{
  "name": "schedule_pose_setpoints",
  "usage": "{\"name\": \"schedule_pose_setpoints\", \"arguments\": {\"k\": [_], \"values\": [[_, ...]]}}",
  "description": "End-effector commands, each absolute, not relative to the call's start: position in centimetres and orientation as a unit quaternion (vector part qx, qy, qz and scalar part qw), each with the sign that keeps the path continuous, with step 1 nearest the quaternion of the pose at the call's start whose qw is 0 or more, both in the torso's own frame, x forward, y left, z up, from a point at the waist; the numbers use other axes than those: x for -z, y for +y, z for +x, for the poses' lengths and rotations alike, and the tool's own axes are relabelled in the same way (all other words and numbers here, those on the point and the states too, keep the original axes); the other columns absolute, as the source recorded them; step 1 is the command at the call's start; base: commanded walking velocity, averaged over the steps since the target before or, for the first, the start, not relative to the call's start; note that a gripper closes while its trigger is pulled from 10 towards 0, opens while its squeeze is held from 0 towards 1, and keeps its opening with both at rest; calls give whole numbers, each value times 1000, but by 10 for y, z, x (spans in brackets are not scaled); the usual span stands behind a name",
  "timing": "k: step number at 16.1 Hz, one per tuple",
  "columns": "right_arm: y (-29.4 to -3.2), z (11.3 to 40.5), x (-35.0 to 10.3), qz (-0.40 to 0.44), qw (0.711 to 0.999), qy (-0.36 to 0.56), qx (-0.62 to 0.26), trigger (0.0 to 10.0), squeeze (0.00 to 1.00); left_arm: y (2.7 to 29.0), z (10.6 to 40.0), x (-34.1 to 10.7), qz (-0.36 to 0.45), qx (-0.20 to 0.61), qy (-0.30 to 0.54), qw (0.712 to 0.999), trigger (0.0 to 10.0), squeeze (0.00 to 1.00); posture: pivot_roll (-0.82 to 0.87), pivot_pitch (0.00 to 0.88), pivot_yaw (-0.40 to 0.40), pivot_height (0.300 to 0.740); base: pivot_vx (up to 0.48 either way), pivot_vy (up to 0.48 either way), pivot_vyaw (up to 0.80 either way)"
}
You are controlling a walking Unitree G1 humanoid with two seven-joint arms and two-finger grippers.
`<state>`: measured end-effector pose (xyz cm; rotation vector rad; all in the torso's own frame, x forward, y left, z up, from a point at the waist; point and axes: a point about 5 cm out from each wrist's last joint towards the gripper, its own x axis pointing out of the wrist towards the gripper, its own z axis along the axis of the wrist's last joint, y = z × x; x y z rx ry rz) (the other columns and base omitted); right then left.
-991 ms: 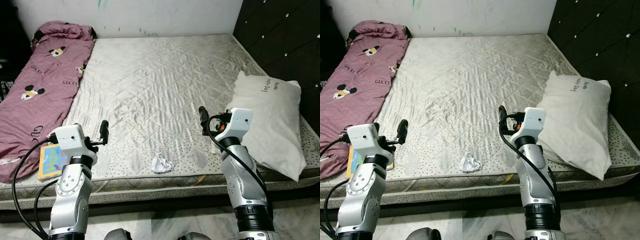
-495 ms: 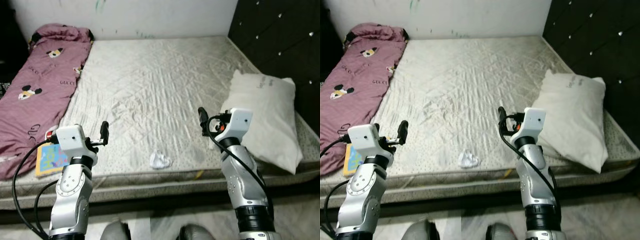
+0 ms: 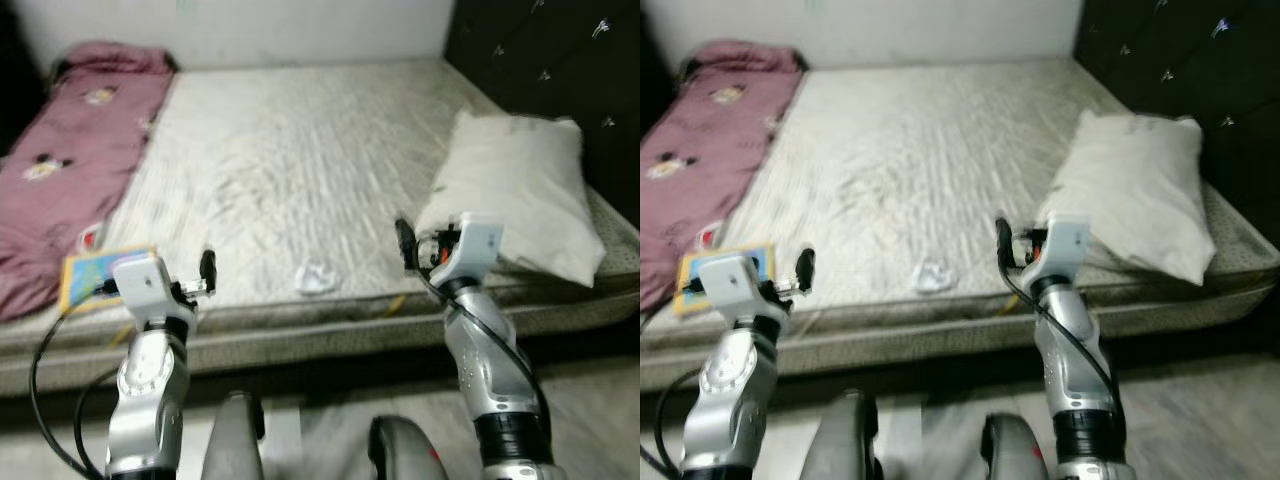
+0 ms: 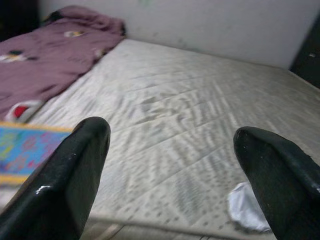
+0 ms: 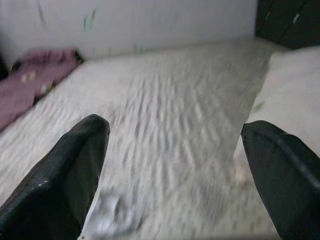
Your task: Clean up the room
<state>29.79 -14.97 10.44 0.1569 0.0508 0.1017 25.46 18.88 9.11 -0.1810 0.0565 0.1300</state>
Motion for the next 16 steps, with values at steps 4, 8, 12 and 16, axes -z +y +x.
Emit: {"name": "schedule_pose_setpoints", "arguments": {"k": [4, 8, 12, 16], "values": [[-141, 304, -117, 63, 995, 8, -81, 10000, 0, 195, 259, -96, -107, -82, 26, 991, 10000, 0, -92, 0, -20, 638, 0, 0, 261], [-137, 306, -117, 59, 994, 10, -90, 10000, 0, 196, 260, -98, -104, -84, 27, 991, 10000, 0, -92, 12, -13, 638, 0, 0, 153], [-133, 306, -116, 57, 994, 15, -97, 10000, 0, 196, 260, -99, -102, -73, 26, 992, 10000, 0, -92, 18, -6, 638, 0, 0, 0], [-131, 307, -117, 55, 993, 12, -106, 10000, 0, 194, 261, -100, -103, -65, 26, 992, 10000, 0, -93, 23, -6, 638, 140, 0, 661]]}}
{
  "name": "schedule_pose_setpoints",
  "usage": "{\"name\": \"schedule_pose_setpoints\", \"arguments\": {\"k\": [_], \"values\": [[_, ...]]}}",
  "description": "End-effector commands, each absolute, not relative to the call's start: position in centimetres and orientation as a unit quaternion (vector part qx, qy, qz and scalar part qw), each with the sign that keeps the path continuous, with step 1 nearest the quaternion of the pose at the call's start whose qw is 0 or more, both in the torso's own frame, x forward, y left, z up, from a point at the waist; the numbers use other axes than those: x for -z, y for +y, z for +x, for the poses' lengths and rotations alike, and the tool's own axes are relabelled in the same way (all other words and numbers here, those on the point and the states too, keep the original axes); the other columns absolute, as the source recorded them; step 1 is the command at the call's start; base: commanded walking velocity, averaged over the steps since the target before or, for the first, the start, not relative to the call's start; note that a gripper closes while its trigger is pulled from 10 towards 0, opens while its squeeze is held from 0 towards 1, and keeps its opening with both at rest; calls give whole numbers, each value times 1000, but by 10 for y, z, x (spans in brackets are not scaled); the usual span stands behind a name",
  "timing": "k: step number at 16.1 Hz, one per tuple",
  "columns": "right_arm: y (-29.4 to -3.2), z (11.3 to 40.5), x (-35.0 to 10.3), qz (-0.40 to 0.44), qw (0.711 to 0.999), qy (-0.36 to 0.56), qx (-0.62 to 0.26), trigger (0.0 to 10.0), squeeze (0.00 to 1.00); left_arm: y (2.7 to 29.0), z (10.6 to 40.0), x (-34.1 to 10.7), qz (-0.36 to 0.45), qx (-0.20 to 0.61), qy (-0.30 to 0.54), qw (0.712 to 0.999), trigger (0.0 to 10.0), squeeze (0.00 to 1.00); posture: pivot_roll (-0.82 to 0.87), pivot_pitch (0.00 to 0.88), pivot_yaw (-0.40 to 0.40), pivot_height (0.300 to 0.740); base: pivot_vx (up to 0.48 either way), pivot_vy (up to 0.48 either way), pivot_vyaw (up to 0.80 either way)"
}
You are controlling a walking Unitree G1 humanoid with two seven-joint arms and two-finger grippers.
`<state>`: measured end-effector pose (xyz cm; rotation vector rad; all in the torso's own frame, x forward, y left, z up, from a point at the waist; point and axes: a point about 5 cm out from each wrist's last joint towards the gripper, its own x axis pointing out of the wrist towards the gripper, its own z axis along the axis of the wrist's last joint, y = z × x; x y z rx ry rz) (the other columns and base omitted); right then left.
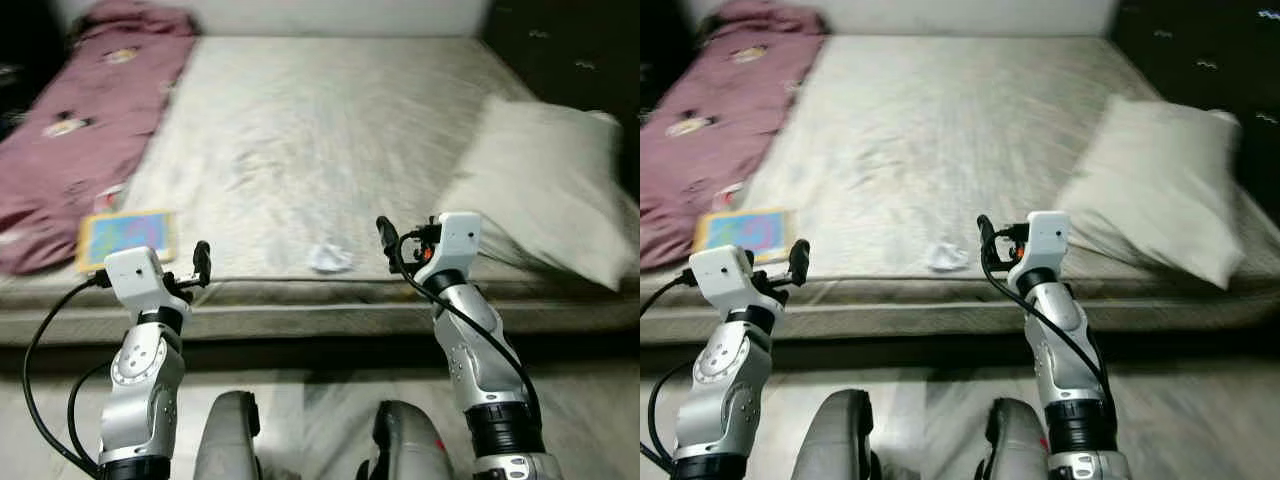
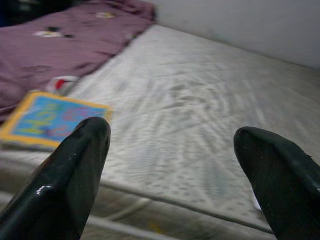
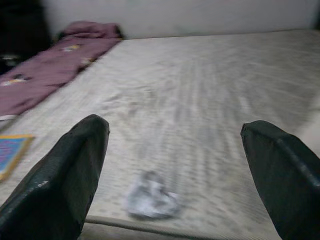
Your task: Clean up the room
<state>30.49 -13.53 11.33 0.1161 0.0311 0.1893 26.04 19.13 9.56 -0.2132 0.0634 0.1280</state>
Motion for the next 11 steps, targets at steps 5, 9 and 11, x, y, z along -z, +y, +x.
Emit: {"name": "schedule_pose_setpoints", "arguments": {"k": [5, 9, 11], "values": [[-132, 307, -117, 57, 993, 12, -107, 10000, 0, 193, 261, -100, -104, -62, 27, 992, 10000, 0, -94, 18, -9, 638, 48, 0, 86], [-132, 307, -118, 59, 993, 7, -106, 10000, 0, 191, 261, -99, -106, -58, 30, 992, 10000, 0, -94, 16, -9, 638, 249, 0, 0], [-133, 308, -117, 64, 993, 13, -103, 10000, 0, 191, 261, -98, -106, -55, 32, 992, 10000, 0, -95, 12, -9, 638, 294, 0, -275]]}}
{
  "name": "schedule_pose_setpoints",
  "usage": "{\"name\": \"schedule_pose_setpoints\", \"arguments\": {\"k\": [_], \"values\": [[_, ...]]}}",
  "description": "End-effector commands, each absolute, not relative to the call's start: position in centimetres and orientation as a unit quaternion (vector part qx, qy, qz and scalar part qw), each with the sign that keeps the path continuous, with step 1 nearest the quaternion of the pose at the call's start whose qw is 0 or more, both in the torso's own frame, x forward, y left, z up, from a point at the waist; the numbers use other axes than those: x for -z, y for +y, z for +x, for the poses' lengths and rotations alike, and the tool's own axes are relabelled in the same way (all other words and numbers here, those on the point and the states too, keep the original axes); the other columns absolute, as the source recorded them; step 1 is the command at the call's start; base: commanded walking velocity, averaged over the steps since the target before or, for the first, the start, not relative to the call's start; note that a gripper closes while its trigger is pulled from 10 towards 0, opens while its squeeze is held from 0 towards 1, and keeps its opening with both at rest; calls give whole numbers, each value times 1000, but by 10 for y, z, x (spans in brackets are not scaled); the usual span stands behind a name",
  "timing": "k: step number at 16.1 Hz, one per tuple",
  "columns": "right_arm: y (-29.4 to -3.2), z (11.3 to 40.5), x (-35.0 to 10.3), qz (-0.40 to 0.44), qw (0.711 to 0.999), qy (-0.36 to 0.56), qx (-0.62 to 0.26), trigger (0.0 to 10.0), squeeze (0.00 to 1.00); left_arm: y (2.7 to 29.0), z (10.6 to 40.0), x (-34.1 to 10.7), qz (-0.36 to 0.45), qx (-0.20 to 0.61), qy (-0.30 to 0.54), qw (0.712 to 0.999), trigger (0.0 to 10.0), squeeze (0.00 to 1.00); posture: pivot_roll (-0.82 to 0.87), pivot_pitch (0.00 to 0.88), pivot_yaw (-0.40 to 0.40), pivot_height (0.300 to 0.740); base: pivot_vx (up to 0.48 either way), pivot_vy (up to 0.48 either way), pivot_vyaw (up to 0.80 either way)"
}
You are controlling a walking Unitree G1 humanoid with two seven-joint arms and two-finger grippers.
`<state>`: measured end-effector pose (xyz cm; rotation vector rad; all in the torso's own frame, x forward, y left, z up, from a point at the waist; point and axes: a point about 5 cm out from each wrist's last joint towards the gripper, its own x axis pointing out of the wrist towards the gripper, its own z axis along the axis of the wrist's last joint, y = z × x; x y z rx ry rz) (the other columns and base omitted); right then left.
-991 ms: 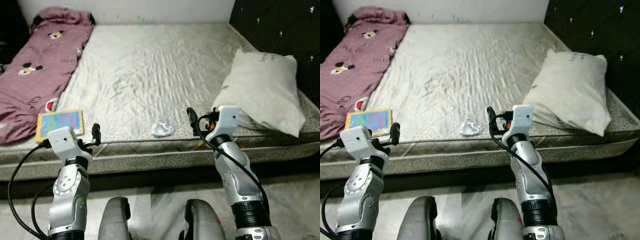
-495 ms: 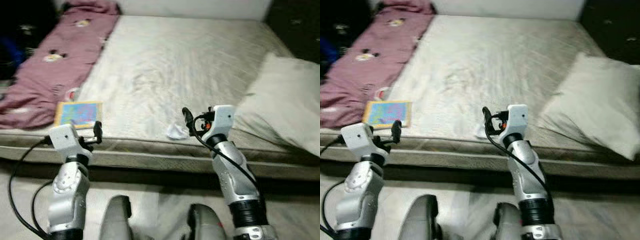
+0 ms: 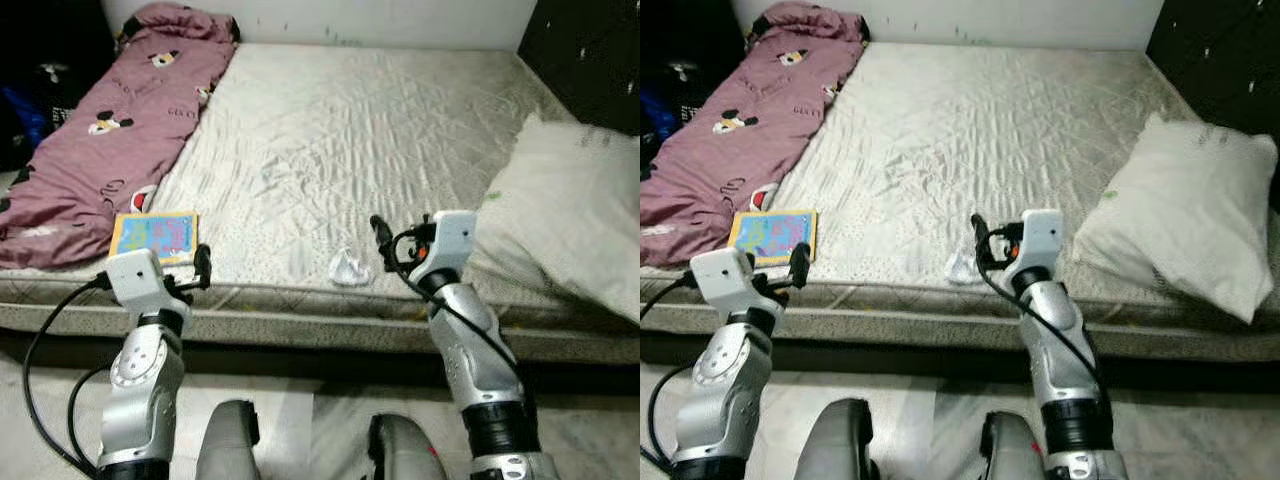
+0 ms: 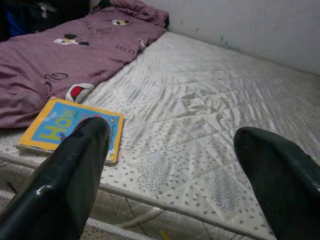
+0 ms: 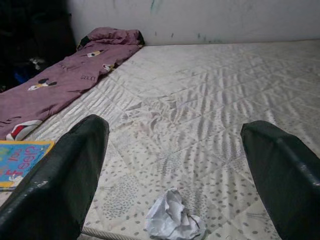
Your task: Clean up the room
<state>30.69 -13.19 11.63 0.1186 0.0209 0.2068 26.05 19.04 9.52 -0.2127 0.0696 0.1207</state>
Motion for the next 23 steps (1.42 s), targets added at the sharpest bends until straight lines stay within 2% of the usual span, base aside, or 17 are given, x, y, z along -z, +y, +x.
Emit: {"name": "schedule_pose_setpoints", "arguments": {"k": [1, 8, 12, 19, 23], "values": [[-134, 308, -117, 65, 993, 11, -102, 10000, 0, 190, 261, -98, -106, -55, 32, 992, 10000, 0, -95, 12, -9, 638, 296, 0, -731], [-134, 308, -117, 63, 993, 9, -100, 10000, 0, 190, 261, -97, -103, -49, 34, 993, 10000, 0, -90, 5, -9, 638, 310, 0, -91], [-134, 309, -116, 65, 993, 11, -98, 10000, 0, 189, 261, -97, -103, -46, 37, 993, 10000, 0, -89, 1, -9, 638, 303, 0, -528], [-133, 310, -117, 52, 993, 5, -107, 10000, 0, 189, 262, -95, -105, -46, 46, 992, 10000, 0, -87, 12, -9, 638, 298, 0, 0], [-131, 310, -116, 43, 993, 8, -109, 10000, 0, 186, 263, -95, -103, -45, 48, 993, 10000, 0, -88, 11, -9, 638, 0, 0, 794]]}}
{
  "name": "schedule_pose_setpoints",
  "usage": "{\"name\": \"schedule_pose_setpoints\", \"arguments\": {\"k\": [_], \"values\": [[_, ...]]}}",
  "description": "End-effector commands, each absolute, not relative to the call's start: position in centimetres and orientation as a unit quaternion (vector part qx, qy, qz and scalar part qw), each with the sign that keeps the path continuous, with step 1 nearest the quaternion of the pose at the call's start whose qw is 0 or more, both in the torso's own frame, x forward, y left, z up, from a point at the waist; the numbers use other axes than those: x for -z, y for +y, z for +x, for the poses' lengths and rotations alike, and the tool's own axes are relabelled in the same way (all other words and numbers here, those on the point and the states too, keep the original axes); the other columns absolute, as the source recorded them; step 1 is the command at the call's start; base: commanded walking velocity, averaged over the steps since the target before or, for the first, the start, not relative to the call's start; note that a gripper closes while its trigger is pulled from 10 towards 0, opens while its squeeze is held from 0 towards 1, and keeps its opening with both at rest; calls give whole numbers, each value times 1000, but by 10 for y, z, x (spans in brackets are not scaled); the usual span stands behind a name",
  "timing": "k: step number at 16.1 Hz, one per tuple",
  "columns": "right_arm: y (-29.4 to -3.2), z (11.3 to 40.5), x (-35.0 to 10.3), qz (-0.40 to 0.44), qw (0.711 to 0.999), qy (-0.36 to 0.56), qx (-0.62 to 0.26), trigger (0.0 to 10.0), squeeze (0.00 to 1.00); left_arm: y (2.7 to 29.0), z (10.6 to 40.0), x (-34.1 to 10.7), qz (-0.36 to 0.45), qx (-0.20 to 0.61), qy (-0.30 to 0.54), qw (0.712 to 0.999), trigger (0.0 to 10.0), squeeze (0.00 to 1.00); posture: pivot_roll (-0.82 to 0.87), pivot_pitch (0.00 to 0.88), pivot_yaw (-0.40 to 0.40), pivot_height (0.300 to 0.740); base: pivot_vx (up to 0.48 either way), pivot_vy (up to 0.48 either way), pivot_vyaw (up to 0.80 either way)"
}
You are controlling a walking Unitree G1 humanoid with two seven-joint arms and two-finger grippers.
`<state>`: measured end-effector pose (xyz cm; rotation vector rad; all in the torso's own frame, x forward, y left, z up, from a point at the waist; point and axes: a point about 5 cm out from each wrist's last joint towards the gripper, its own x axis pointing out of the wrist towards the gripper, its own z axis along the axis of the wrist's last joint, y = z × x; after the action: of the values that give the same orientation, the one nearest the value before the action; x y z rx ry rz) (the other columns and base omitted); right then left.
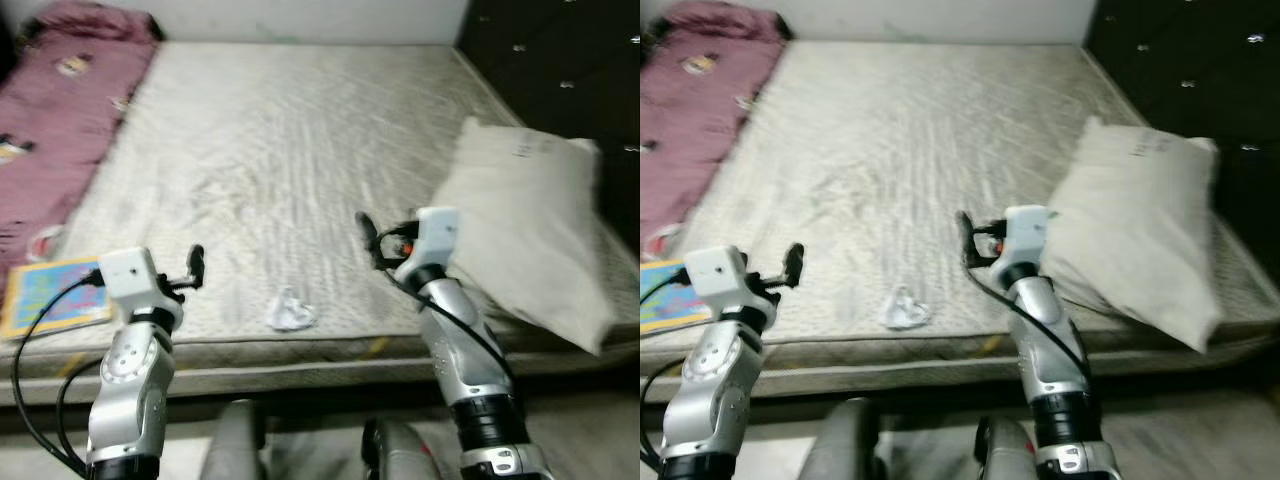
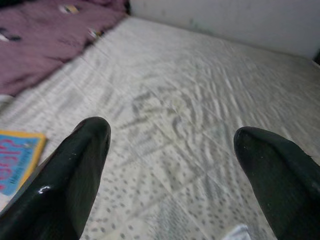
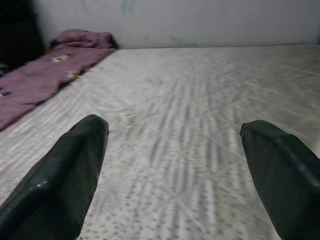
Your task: Clean up the room
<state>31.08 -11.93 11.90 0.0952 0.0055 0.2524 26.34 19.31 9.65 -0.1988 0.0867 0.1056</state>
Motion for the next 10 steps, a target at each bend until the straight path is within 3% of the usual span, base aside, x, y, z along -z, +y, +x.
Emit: {"name": "schedule_pose_setpoints", "arguments": {"k": [1, 2, 4, 10], "values": [[-132, 311, -115, 43, 993, 10, -107, 10000, 0, 186, 264, -95, -103, -46, 48, 992, 10000, 0, -88, 11, -10, 638, 0, 0, 794], [-133, 311, -114, 43, 994, 12, -104, 10000, 0, 186, 264, -95, -105, -46, 48, 992, 10000, 0, -88, 11, -10, 638, 0, 0, 794], [-133, 311, -114, 47, 994, 12, -102, 10000, 0, 186, 264, -95, -110, -50, 52, 991, 10000, 0, -89, 11, -10, 638, 0, 0, 0], [-136, 312, -113, 55, 994, 16, -94, 10000, 0, 184, 265, -94, -119, -44, 54, 990, 10000, 0, -90, 11, -10, 638, 0, 480, -68]]}}
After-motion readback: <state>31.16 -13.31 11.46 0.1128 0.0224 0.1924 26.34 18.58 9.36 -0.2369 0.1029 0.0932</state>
